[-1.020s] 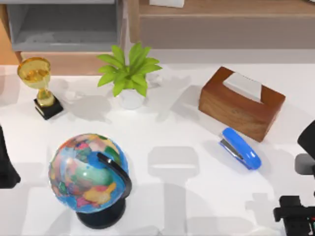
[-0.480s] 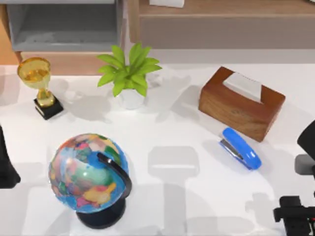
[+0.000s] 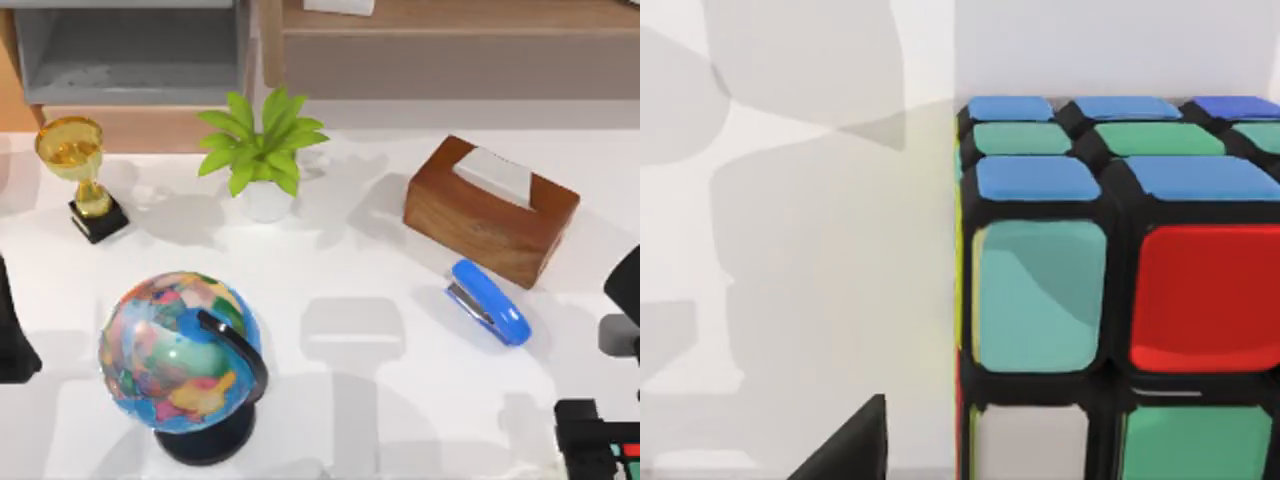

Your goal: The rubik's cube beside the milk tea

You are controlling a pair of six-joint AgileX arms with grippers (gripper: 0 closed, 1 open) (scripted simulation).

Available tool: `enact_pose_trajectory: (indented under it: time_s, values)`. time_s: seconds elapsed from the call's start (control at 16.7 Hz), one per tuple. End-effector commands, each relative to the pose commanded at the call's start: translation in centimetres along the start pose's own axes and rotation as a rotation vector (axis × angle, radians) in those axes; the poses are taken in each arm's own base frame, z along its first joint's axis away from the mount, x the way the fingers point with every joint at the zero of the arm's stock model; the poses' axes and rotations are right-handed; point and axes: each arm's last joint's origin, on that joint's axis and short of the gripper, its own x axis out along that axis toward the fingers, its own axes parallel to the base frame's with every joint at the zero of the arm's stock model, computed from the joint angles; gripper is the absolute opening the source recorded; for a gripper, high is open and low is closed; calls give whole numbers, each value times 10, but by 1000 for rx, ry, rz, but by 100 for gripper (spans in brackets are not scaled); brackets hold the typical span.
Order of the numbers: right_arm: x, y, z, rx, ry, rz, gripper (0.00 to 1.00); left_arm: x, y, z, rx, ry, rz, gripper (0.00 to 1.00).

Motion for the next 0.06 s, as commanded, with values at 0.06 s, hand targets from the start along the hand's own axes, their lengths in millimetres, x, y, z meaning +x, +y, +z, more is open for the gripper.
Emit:
enact_pose_trajectory:
  time_s: [0.06]
  values:
    - [0, 0, 0, 0, 0, 0, 100, 0, 0, 0, 0, 0, 0, 100]
